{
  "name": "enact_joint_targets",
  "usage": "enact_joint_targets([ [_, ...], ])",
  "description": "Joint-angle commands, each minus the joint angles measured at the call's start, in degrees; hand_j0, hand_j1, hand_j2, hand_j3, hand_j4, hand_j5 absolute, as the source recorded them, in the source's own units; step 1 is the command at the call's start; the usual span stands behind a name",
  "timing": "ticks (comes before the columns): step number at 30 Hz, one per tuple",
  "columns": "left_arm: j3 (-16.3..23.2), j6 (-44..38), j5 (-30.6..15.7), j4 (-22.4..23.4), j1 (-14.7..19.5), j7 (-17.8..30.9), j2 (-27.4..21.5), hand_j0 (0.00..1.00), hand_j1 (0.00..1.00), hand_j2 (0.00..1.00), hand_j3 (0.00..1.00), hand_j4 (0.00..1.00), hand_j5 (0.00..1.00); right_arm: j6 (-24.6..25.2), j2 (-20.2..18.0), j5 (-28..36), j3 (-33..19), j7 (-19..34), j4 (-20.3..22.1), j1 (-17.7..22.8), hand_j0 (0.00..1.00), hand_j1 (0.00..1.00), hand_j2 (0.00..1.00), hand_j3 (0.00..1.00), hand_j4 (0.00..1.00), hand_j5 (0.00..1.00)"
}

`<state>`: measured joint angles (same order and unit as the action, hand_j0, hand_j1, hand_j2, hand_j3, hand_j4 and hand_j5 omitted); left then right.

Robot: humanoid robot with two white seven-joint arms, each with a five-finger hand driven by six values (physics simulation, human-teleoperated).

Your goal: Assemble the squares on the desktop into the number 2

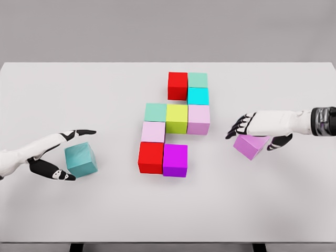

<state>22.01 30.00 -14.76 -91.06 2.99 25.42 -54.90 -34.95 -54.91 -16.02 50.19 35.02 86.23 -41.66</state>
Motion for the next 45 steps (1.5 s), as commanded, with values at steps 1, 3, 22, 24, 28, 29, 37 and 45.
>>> enact_joint_targets([
  [1, 0.1, -1.1, -1.2, 0.0, -0.1, 0.0, -0.1, 1.0, 1.0, 1.0, 1.0, 1.0, 1.0, 0.1, 0.0, 0.3, 0.0, 0.0, -0.1, 0.0, 0.84, 0.84, 0.84, 0.84, 0.84, 0.84],
  [3, 0.1, -1.1, -1.9, 0.0, -0.3, 0.0, -0.1, 1.0, 1.0, 1.0, 1.0, 1.0, 1.0, -0.1, 0.1, 0.3, 0.0, 0.0, -0.1, 0.0, 0.79, 0.79, 0.79, 0.79, 0.79, 0.79],
  [22, 0.3, -1.0, -2.5, 0.0, -0.5, 0.0, 0.1, 1.0, 1.0, 1.0, 1.0, 1.0, 1.0, -0.1, 0.5, -0.6, -0.4, 0.0, 0.3, -1.1, 0.6, 0.6, 0.6, 0.6, 0.6, 0.6],
  [24, 0.3, -1.0, -2.8, 0.0, -0.6, 0.0, 0.1, 1.0, 1.0, 1.0, 1.0, 1.0, 1.0, -0.1, 0.6, -0.7, -0.5, 0.0, 0.9, -1.8, 0.6, 0.6, 0.6, 0.6, 0.6, 0.6],
  [28, 0.6, -1.0, -3.7, 0.2, -0.6, 0.0, 0.1, 1.0, 1.0, 1.0, 1.0, 1.0, 1.0, -0.1, 0.5, -0.8, -0.4, 0.0, 3.1, -1.8, 0.55, 0.55, 0.55, 0.55, 0.55, 0.55],
  [29, 0.6, -1.0, -3.7, 0.3, -0.6, 0.0, 0.1, 1.0, 1.0, 1.0, 1.0, 1.0, 1.0, -0.1, 0.5, -0.8, -0.4, 0.0, 3.5, -1.8, 0.55, 0.55, 0.55, 0.55, 0.55, 0.55],
  [37, 0.8, -1.2, -3.6, 2.5, -0.5, 0.0, 0.7, 1.0, 1.0, 1.0, 1.0, 1.0, 1.0, -0.1, 0.5, -4.6, -0.5, 0.0, 10.6, -1.8, 0.55, 0.55, 0.55, 0.55, 0.55, 0.55],
  [45, 0.7, -1.1, -3.6, 2.4, -0.5, 0.0, 0.9, 1.0, 1.0, 1.0, 1.0, 1.0, 1.0, -0.1, 2.3, -4.6, -0.2, 0.0, 14.1, -1.9, 0.55, 0.55, 0.55, 0.55, 0.55, 0.55],
])
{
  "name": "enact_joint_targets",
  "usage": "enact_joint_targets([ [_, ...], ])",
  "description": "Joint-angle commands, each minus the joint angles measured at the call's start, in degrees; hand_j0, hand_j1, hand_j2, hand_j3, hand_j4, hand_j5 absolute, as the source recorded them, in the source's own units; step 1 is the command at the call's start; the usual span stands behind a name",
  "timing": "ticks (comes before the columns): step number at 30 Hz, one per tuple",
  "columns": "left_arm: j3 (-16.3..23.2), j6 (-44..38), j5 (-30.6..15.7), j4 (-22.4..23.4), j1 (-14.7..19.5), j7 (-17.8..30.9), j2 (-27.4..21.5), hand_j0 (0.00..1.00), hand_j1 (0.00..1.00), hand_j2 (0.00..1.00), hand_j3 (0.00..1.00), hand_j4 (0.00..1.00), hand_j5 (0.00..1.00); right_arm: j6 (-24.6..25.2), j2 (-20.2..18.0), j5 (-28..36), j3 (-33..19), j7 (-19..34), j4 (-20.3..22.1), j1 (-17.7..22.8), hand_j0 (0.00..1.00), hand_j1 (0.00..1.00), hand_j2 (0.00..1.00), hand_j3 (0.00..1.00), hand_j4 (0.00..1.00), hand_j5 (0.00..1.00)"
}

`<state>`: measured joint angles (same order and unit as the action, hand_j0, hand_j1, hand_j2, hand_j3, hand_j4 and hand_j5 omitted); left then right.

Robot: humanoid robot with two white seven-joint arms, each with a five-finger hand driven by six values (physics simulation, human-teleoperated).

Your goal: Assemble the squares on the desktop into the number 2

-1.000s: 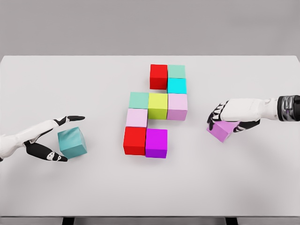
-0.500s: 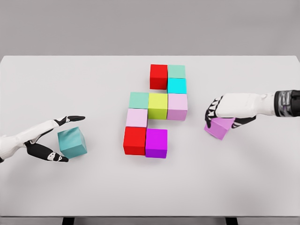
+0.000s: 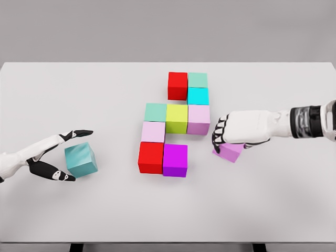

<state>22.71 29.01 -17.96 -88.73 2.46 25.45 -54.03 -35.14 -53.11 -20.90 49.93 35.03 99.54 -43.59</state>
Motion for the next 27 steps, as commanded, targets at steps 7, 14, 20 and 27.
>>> enact_joint_targets([
  [7, 0.1, -0.2, -0.3, 0.0, 0.0, 0.0, 0.8, 1.0, 1.0, 1.0, 1.0, 1.0, 1.0, 0.1, 3.5, 0.2, 3.1, 0.0, 1.1, -0.9, 0.55, 0.55, 0.55, 0.55, 0.55, 0.55],
  [14, 0.7, -0.4, -0.3, 0.5, 0.1, 0.0, 1.1, 0.95, 0.95, 0.95, 0.95, 0.95, 0.95, 0.1, 3.5, 0.2, 4.4, 0.0, 1.2, -1.1, 0.55, 0.55, 0.55, 0.55, 0.55, 0.55],
  [20, 1.1, -0.9, -0.2, 1.2, 0.2, 0.0, 1.1, 0.8, 0.8, 0.8, 0.8, 0.8, 0.8, 0.1, 3.0, 0.2, 4.9, 0.0, 1.2, -1.2, 0.55, 0.55, 0.55, 0.55, 0.55, 0.55],
  [27, 1.2, -0.8, -0.2, 1.8, 0.2, 0.1, 1.0, 0.65, 0.65, 0.65, 0.65, 0.65, 0.65, 0.1, 2.9, 0.2, 5.0, 0.0, 1.2, -1.2, 0.55, 0.55, 0.55, 0.55, 0.55, 0.55],
])
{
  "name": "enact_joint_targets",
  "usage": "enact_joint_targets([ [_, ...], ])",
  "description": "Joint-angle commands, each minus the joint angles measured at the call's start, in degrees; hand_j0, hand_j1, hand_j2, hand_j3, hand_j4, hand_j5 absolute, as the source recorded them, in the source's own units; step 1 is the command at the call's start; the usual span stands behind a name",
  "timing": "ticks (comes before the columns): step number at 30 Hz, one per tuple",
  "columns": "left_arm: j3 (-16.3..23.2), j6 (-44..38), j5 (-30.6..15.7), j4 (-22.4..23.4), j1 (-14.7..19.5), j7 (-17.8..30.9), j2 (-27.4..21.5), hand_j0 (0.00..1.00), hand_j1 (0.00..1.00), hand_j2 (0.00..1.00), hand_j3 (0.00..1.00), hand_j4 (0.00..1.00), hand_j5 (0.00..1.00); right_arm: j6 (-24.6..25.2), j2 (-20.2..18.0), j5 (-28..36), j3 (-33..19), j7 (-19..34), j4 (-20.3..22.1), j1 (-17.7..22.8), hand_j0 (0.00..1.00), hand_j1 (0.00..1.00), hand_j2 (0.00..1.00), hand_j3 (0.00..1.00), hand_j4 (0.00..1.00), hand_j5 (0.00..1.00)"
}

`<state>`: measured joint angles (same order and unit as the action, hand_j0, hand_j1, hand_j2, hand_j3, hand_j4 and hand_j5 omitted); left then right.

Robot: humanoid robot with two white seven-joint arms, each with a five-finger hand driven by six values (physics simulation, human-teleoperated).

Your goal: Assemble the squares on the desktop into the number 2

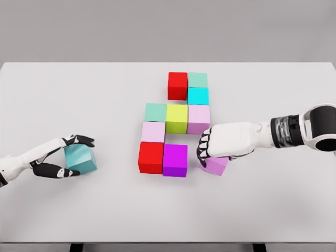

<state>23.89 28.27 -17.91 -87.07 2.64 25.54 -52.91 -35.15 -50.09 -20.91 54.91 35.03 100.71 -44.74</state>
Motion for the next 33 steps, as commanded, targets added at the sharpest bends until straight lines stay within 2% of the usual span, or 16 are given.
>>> enact_joint_targets([
  [1, 0.0, -0.1, -0.3, 0.2, 0.0, 0.0, -0.1, 0.64, 0.64, 0.64, 0.64, 0.64, 0.64, 0.2, 0.0, 0.3, 0.0, 0.0, 0.0, -0.1, 0.56, 0.56, 0.56, 0.56, 0.56, 0.56],
  [2, 0.0, -0.1, -0.3, 0.2, 0.0, 0.0, -0.1, 0.63, 0.63, 0.63, 0.63, 0.63, 0.63, 0.2, 0.0, 0.3, 0.0, 0.0, 0.0, -0.1, 0.59, 0.59, 0.59, 0.59, 0.59, 0.59],
  [3, 0.0, 0.0, -0.3, 0.2, 0.0, 0.1, -0.1, 0.62, 0.62, 0.62, 0.62, 0.62, 0.62, 0.2, 0.0, 0.3, 0.2, 0.0, 0.0, -0.1, 0.68, 0.68, 0.68, 0.68, 0.68, 0.68],
  [4, 0.0, 0.0, -0.3, 0.2, 0.0, 0.2, -0.1, 0.61, 0.61, 0.61, 0.61, 0.61, 0.61, 0.2, 0.0, 0.3, 0.2, 0.0, 0.0, 0.0, 0.84, 0.84, 0.84, 0.84, 0.84, 0.84],
  [6, 0.0, 0.2, -0.2, 0.2, 0.0, 0.4, -0.1, 0.58, 0.58, 0.58, 0.58, 0.58, 0.58, 0.2, -0.1, 0.3, 0.2, 0.0, 0.0, -0.1, 1.0, 1.0, 1.0, 1.0, 1.0, 1.0],
  [10, 0.0, 0.3, 0.2, 0.2, 0.2, 0.6, -0.1, 0.51, 0.51, 0.51, 0.51, 0.51, 0.51, 0.2, -0.2, 0.3, 0.0, 0.0, 0.0, -0.9, 1.0, 1.0, 1.0, 1.0, 1.0, 1.0],
  [17, -0.1, -0.1, 0.3, 0.1, 0.4, 0.6, 0.0, 0.45, 0.45, 0.45, 0.45, 0.45, 0.45, 0.2, -1.1, 0.6, -1.4, 0.0, -0.1, -2.0, 1.0, 1.0, 1.0, 1.0, 1.0, 1.0],
  [22, 0.0, -0.1, 0.4, 0.1, 2.3, 0.7, 1.2, 0.41, 0.41, 0.41, 0.41, 0.41, 0.41, 0.2, -4.8, 0.9, -2.3, 0.0, -0.1, -2.5, 1.0, 1.0, 1.0, 1.0, 1.0, 1.0],
  [25, 0.0, -0.2, 1.5, 0.1, 4.0, 0.8, 1.9, 0.41, 0.41, 0.41, 0.41, 0.41, 0.41, 0.2, -9.2, 0.9, -2.3, 0.0, -0.2, -2.6, 1.0, 1.0, 1.0, 1.0, 1.0, 1.0],
  [29, -0.1, -0.2, 2.9, 0.2, 6.4, 4.2, 3.1, 0.39, 0.39, 0.39, 0.39, 0.39, 0.39, 0.2, -14.5, 1.4, -2.3, 0.0, -0.5, -2.6, 1.0, 1.0, 1.0, 1.0, 1.0, 1.0],
  [33, 0.0, -0.3, 4.8, 0.3, 9.1, 5.7, 4.7, 0.39, 0.39, 0.39, 0.39, 0.39, 0.39, 0.2, -16.5, 1.2, -1.5, 0.0, -0.6, -1.8, 1.0, 1.0, 1.0, 1.0, 1.0, 1.0],
])
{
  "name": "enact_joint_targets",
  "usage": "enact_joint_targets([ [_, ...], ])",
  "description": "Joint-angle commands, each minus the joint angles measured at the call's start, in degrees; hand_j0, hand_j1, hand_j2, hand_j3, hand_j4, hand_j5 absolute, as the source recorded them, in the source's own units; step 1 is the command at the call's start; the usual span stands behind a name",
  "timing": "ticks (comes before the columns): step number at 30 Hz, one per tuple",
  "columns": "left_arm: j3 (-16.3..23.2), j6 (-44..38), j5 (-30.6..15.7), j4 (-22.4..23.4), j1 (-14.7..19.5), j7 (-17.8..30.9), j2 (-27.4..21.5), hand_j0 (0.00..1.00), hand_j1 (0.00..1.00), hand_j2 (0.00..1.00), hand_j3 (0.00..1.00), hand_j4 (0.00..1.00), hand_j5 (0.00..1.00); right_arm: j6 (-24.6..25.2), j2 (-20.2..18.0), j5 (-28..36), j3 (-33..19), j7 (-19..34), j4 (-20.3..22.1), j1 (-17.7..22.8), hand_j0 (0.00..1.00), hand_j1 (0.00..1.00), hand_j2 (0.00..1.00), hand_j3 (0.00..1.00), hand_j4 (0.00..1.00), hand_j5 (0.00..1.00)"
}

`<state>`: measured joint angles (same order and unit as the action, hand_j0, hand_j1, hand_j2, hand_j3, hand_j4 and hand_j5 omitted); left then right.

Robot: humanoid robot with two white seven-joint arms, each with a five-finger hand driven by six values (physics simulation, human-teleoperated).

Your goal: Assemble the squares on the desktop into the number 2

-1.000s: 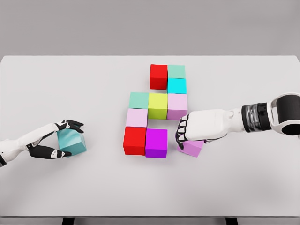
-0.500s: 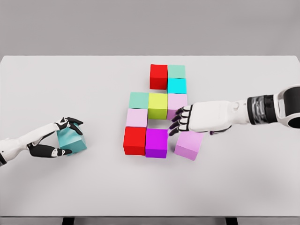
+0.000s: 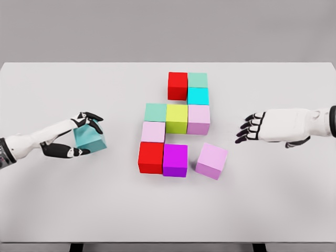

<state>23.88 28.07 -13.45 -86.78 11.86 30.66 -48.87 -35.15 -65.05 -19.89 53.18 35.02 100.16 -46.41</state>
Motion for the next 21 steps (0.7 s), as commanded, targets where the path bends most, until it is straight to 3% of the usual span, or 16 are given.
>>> enact_joint_targets([
  [1, 0.0, -0.1, 0.4, 0.0, 0.3, 0.6, 0.7, 0.39, 0.39, 0.39, 0.39, 0.39, 0.39, 0.1, -1.6, 0.0, 0.3, 0.0, -0.1, 0.3, 1.0, 1.0, 1.0, 1.0, 1.0, 1.0],
  [8, 0.0, -1.0, 2.4, 0.6, 3.7, 1.5, 2.2, 0.38, 0.38, 0.38, 0.38, 0.38, 0.38, 0.1, 0.6, -2.9, 0.4, 0.0, -1.0, 4.3, 1.0, 1.0, 1.0, 1.0, 1.0, 1.0],
  [12, 0.8, -1.0, 3.3, 2.8, 6.3, 2.4, 4.4, 0.38, 0.38, 0.38, 0.38, 0.38, 0.38, 0.1, 3.1, -4.3, 1.2, 0.0, -1.7, 4.4, 1.0, 1.0, 1.0, 1.0, 1.0, 1.0],
  [21, 4.5, -1.0, 4.9, 7.9, 13.3, 2.8, 8.3, 0.38, 0.38, 0.38, 0.38, 0.38, 0.38, 0.1, 4.7, -4.5, 1.2, 0.0, -1.8, 4.0, 1.0, 1.0, 1.0, 1.0, 1.0, 1.0],
])
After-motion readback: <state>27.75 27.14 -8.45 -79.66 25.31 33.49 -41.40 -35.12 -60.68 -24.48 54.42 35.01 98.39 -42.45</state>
